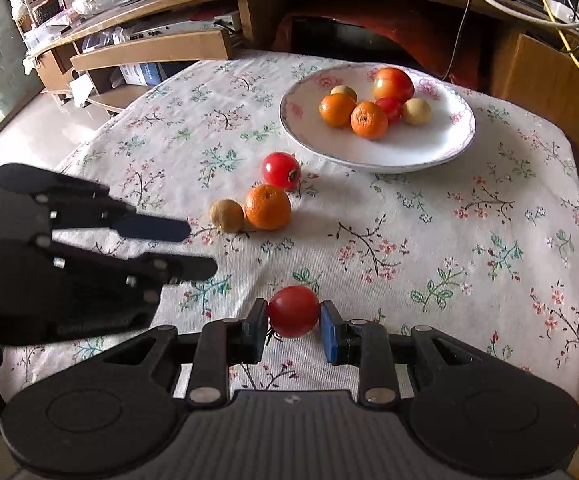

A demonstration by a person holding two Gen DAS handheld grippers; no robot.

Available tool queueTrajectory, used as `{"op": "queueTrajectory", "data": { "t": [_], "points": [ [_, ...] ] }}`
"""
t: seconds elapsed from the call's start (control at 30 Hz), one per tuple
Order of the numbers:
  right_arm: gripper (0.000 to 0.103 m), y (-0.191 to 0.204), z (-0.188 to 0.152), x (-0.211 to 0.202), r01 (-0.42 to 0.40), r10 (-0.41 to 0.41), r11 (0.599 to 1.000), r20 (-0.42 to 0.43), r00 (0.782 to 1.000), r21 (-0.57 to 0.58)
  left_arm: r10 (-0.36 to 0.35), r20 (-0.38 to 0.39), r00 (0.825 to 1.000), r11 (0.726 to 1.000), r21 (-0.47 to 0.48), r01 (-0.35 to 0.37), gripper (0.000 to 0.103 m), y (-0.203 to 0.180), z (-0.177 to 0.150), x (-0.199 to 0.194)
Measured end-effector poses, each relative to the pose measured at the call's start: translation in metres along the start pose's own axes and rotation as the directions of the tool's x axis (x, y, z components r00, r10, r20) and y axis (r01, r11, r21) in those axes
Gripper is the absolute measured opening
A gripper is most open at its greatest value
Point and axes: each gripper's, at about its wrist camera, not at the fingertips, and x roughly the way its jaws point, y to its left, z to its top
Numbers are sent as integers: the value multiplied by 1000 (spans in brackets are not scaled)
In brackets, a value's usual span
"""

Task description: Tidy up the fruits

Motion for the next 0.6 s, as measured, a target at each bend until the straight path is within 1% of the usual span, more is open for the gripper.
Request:
{"op": "queueTrajectory", "data": {
  "t": [0.07,0.17,0.23,0.27,0.33,0.43,0.5,0.6],
  "points": [
    [28,0,1,3,4,-4,1000,-4,1000,-1,-7,3,1000,1000,3,7,45,3,4,8],
    [28,-3,1,6,6,-6,1000,-13,1000,-1,-8,-17,1000,1000,12,8,46,4,6,21],
    [28,-5,1,8,0,0,1000,-18,1000,5,-15,-17,1000,1000,11,16,50,5,6,27],
    [28,-5,2,8,-2,2,1000,-17,1000,9,-20,-18,1000,1000,6,20,54,6,7,28],
    [28,-7,3,9,-7,7,1000,-17,1000,12,-18,-14,1000,1000,6,18,55,6,7,28],
    [28,-9,3,12,-17,17,1000,-21,1000,13,-20,-8,1000,1000,0,20,54,4,7,29],
    [28,-9,3,12,-19,20,1000,-20,1000,8,-25,-9,1000,1000,11,26,44,1,7,28],
    [28,-8,3,12,-16,16,1000,-20,1000,-2,-23,-10,1000,999,22,23,38,-3,7,27]
  ]
}}
